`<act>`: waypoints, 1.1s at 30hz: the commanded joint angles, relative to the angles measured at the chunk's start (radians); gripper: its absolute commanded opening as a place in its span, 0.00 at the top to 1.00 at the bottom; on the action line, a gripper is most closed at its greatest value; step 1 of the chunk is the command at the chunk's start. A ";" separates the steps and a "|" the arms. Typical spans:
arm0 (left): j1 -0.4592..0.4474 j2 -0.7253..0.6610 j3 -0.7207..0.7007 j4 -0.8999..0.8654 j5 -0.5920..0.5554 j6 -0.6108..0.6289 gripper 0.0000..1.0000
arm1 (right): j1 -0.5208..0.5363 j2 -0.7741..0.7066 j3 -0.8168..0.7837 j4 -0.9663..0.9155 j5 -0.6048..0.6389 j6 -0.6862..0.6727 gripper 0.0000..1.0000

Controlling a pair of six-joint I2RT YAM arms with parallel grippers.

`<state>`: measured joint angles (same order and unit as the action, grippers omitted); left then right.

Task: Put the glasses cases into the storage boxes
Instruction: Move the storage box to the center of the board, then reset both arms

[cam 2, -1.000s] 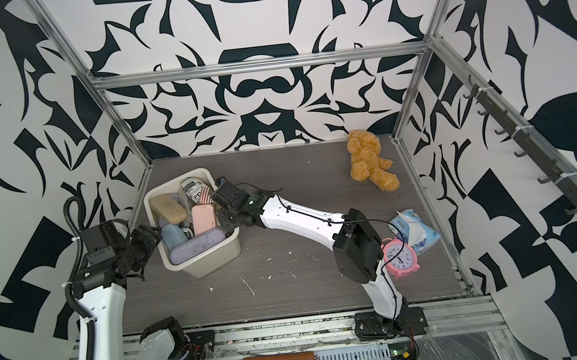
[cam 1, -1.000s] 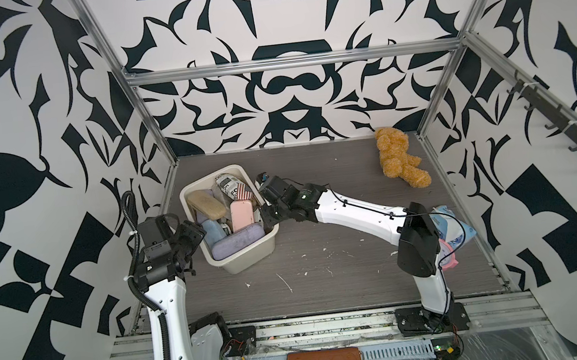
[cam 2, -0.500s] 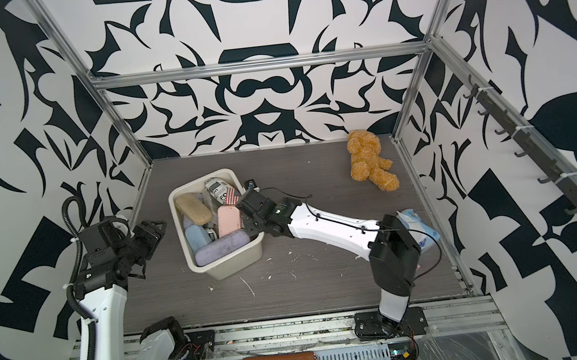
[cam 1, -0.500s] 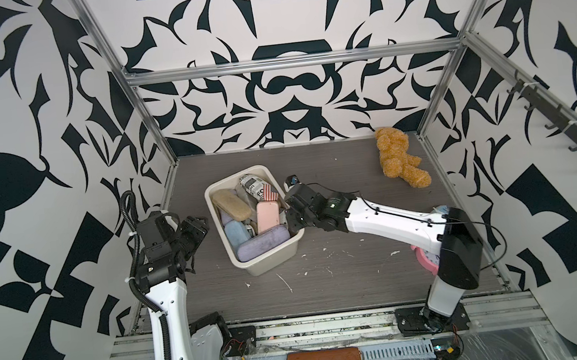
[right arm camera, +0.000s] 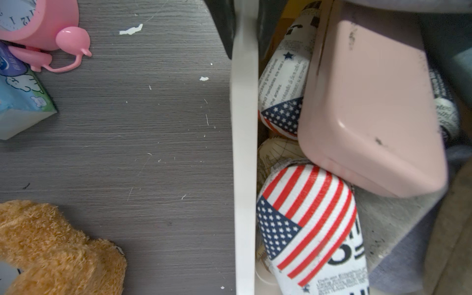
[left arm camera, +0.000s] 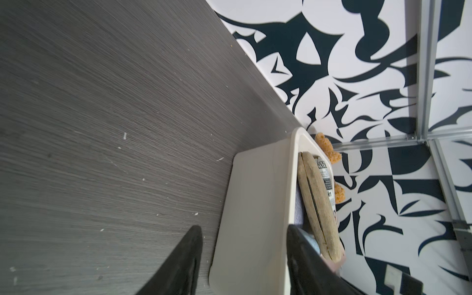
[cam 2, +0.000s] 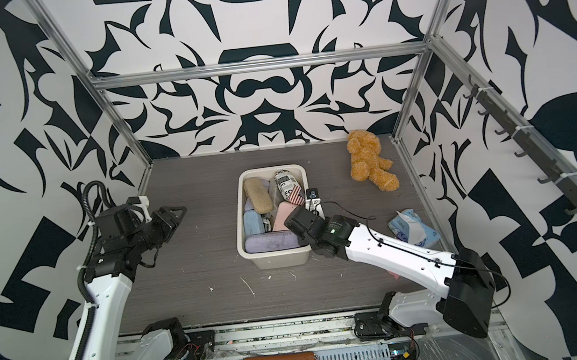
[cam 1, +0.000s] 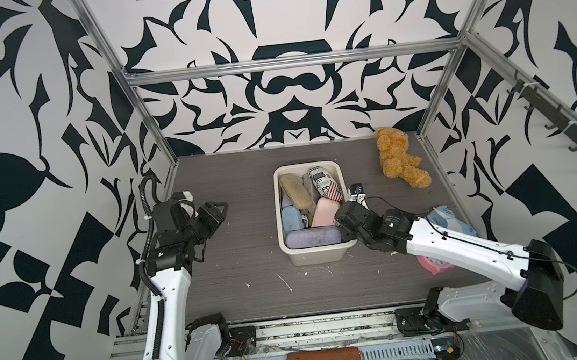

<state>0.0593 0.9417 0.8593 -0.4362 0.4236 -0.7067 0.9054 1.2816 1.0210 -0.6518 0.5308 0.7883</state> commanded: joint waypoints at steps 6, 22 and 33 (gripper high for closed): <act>-0.082 -0.018 0.102 0.016 -0.066 0.104 0.01 | -0.001 -0.137 0.092 -0.044 0.041 -0.130 0.11; -0.111 -0.177 -0.315 0.394 -0.392 0.290 0.01 | -0.158 -0.444 -0.290 0.475 0.266 -0.621 0.00; -0.113 0.000 -0.651 0.939 -0.603 0.640 0.01 | -0.576 -0.154 -0.425 0.805 -0.147 -0.804 0.00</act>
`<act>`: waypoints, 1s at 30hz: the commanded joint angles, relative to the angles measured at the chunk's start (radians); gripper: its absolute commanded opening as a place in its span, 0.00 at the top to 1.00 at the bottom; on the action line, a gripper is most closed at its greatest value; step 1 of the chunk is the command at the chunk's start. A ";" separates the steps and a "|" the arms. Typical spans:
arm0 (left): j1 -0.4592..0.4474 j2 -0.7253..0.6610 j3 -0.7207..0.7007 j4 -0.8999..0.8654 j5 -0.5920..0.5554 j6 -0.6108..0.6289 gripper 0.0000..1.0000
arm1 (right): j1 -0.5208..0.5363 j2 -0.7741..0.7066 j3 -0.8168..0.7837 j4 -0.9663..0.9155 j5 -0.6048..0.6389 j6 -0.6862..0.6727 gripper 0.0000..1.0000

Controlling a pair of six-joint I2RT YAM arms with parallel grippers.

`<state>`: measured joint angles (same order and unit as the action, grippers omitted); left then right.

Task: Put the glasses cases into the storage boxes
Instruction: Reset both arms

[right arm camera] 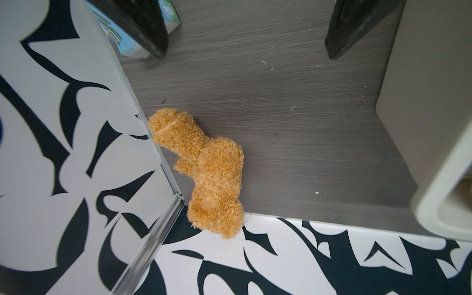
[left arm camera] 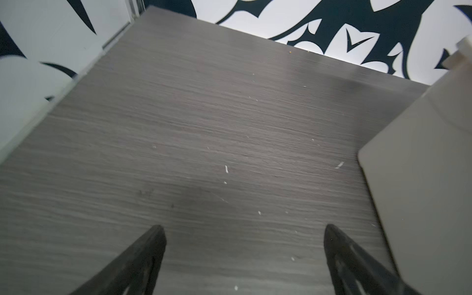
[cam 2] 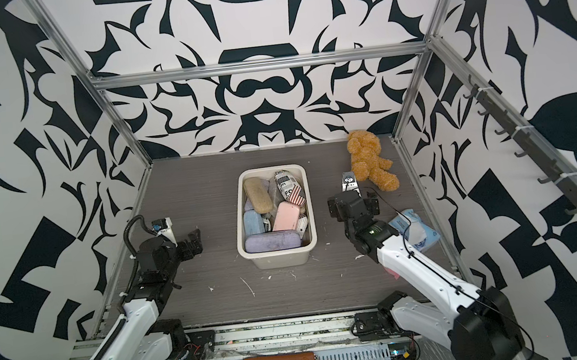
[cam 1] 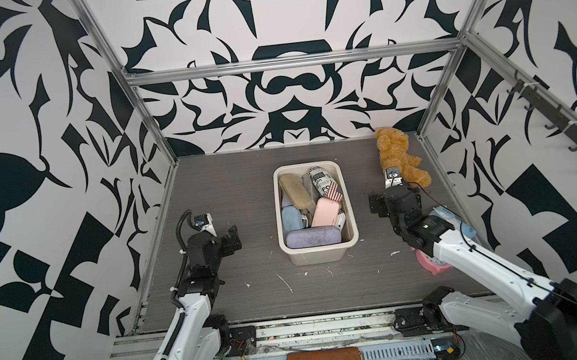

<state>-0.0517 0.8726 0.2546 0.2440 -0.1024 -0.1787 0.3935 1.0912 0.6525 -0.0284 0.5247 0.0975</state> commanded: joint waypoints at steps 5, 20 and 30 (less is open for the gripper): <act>-0.002 0.234 -0.035 0.430 -0.033 0.164 0.01 | -0.128 0.130 -0.202 0.425 -0.279 -0.198 0.00; 0.052 0.652 0.077 0.690 0.114 0.135 0.01 | -0.336 0.457 -0.308 0.953 -0.399 -0.072 0.00; 0.048 0.688 0.118 0.669 0.150 0.157 0.01 | -0.335 0.459 -0.303 0.941 -0.393 -0.078 0.00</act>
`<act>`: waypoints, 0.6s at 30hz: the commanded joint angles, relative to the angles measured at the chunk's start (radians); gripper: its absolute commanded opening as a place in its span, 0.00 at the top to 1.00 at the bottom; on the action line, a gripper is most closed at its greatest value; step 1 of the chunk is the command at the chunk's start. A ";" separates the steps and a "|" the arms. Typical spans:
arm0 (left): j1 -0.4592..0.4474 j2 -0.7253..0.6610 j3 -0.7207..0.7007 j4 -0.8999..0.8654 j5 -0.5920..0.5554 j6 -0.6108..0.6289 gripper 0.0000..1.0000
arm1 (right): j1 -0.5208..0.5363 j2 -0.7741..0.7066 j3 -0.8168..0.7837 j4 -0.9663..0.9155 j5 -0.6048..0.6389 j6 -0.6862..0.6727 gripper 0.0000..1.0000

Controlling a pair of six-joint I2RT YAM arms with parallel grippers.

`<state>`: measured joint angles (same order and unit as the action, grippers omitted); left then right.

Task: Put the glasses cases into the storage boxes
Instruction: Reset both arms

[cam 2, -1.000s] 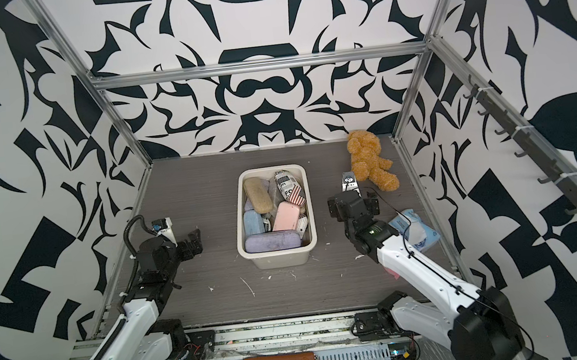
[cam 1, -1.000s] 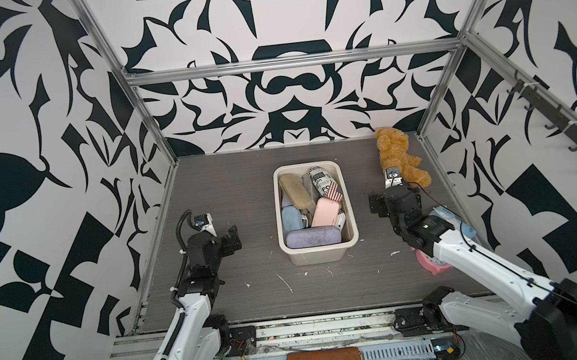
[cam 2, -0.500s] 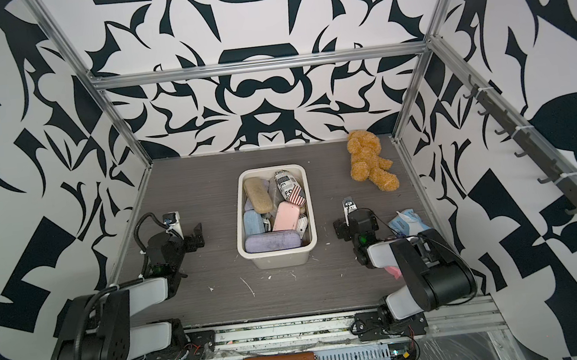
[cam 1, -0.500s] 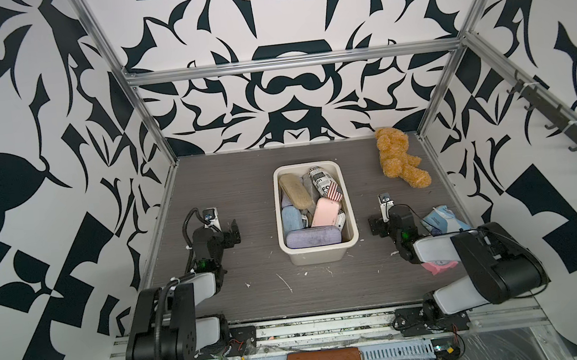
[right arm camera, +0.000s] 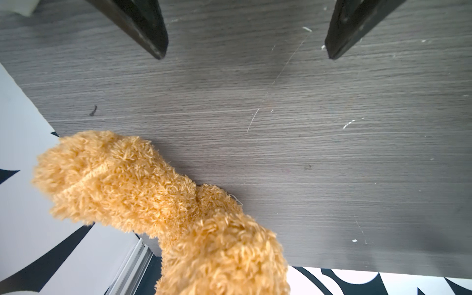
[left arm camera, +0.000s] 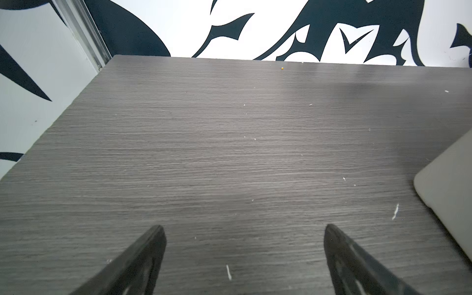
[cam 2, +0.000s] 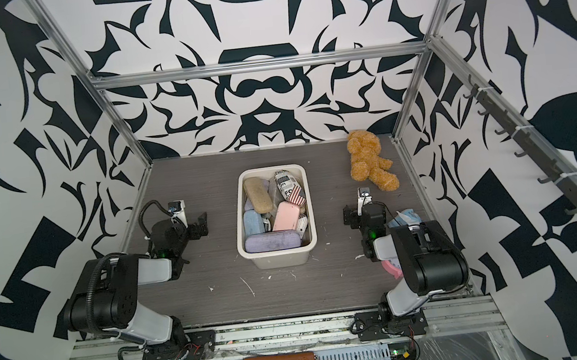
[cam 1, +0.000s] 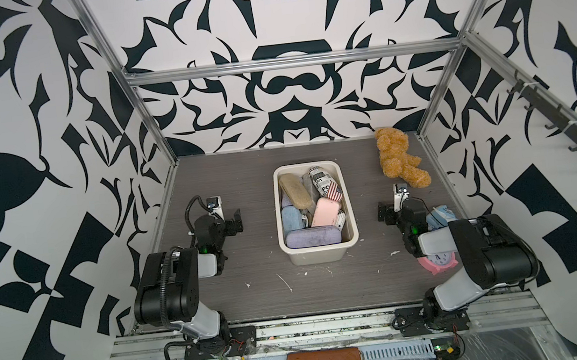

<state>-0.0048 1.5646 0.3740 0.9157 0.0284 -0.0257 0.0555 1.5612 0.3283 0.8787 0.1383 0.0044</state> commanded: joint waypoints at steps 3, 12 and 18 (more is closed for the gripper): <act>0.001 -0.003 -0.003 0.005 0.017 0.004 0.01 | 0.005 -0.009 0.021 0.039 -0.005 0.020 0.00; 0.000 -0.001 -0.001 0.002 0.017 0.005 0.01 | 0.006 -0.006 0.026 0.034 -0.040 0.006 0.00; 0.000 -0.001 -0.001 0.002 0.018 0.004 0.01 | 0.016 0.001 0.035 0.023 -0.032 -0.006 0.00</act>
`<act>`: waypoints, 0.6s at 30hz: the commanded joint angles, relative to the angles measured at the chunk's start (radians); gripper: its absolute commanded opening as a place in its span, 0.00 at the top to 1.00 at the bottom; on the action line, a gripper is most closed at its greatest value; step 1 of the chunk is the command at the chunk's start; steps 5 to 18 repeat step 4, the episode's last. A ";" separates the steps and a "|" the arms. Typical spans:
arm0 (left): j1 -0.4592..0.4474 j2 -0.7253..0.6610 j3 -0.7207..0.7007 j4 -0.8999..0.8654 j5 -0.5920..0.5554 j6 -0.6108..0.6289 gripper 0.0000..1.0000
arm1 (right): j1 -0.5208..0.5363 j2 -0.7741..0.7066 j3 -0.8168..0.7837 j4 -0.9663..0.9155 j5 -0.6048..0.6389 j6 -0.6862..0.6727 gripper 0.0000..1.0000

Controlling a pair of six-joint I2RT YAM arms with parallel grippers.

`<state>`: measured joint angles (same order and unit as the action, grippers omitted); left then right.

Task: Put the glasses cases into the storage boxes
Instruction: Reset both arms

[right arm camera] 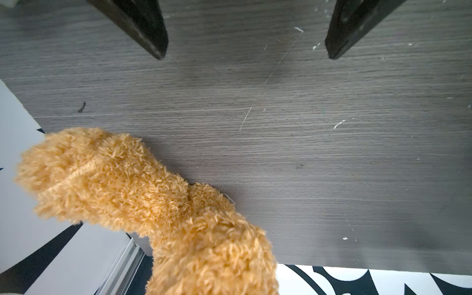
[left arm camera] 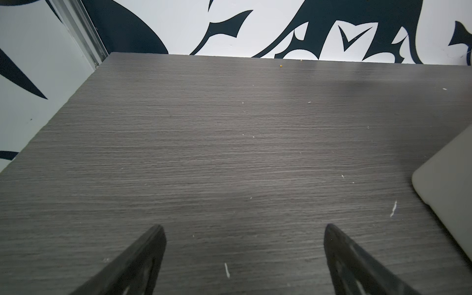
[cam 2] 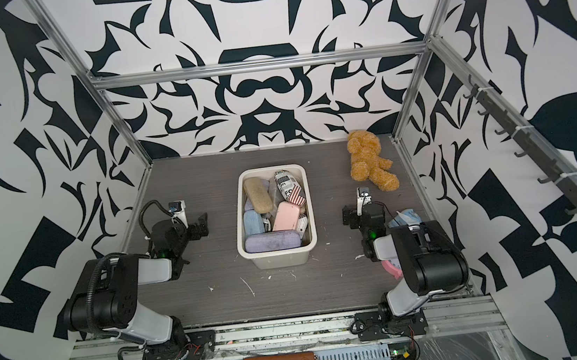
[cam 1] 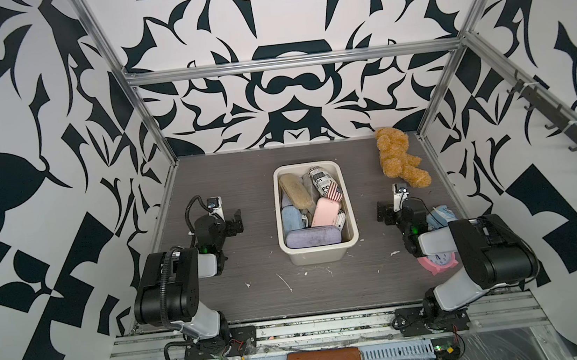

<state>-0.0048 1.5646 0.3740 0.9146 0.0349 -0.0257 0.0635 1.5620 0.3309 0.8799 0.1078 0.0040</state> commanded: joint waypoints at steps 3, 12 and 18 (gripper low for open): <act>0.000 -0.001 -0.001 0.002 0.011 0.004 0.01 | 0.008 -0.004 0.028 0.028 -0.002 -0.008 0.00; 0.002 0.000 -0.001 0.003 0.011 0.004 0.01 | 0.008 -0.007 0.023 0.031 -0.001 -0.008 0.00; 0.002 0.000 -0.001 0.003 0.011 0.004 0.01 | 0.008 -0.007 0.023 0.031 -0.001 -0.008 0.00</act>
